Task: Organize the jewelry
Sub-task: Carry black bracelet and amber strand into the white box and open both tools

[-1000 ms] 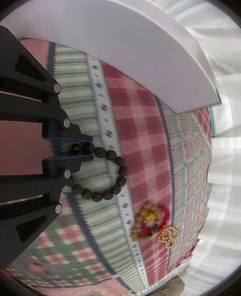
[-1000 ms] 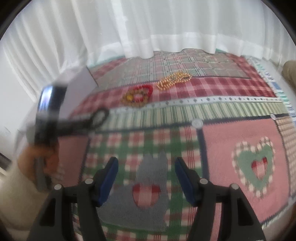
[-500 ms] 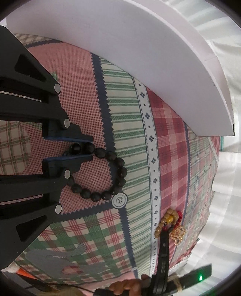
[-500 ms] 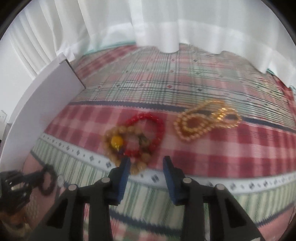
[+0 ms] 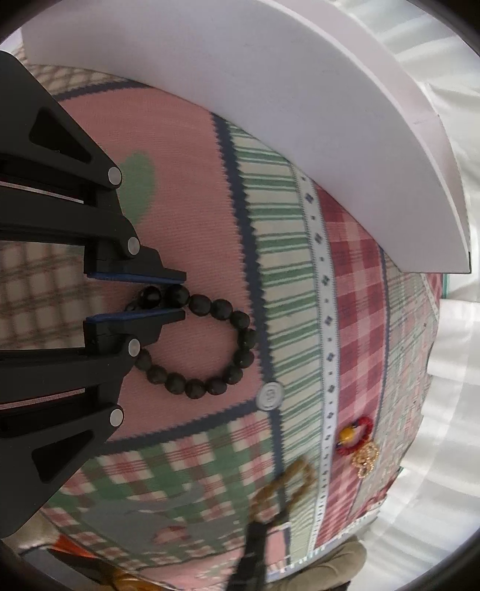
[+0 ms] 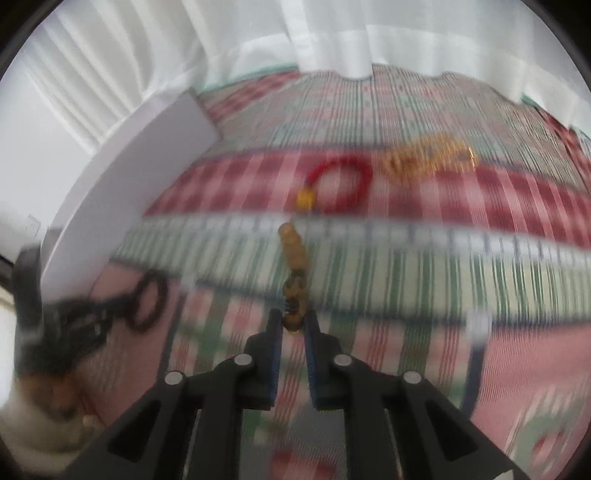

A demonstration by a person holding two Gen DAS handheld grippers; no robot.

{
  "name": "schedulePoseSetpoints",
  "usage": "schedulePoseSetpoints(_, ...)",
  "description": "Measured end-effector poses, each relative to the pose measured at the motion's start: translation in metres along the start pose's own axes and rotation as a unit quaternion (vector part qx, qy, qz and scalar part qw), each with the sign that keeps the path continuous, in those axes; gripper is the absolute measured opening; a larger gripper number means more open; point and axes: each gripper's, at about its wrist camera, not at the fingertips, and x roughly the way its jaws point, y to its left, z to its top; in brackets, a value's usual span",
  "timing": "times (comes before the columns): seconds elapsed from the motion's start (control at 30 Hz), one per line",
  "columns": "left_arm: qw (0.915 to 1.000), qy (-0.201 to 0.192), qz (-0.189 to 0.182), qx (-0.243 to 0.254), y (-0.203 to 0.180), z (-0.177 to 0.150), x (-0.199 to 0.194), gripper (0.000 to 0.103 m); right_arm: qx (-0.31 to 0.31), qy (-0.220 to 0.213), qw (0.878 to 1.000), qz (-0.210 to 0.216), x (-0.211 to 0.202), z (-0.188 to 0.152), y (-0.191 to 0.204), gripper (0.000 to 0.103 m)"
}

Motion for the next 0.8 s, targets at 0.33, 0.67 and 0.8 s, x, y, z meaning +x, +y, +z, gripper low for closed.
schedulePoseSetpoints(0.33, 1.0000, 0.003, 0.002, -0.009, 0.003, -0.021, -0.010, 0.012, -0.047, -0.019, 0.997, -0.067, -0.017, -0.043, 0.004, 0.040)
schedulePoseSetpoints(0.67, 0.9999, 0.001, 0.008, -0.007, 0.000, -0.018, -0.008, 0.011, -0.061, 0.001, 0.992, -0.109, 0.012, -0.029, 0.007, 0.019)
schedulePoseSetpoints(0.8, 0.9983, -0.001, -0.038, -0.044, 0.011, -0.015, -0.017, 0.011, -0.068, -0.008, 0.993, -0.094, -0.001, -0.028, 0.018, 0.014)
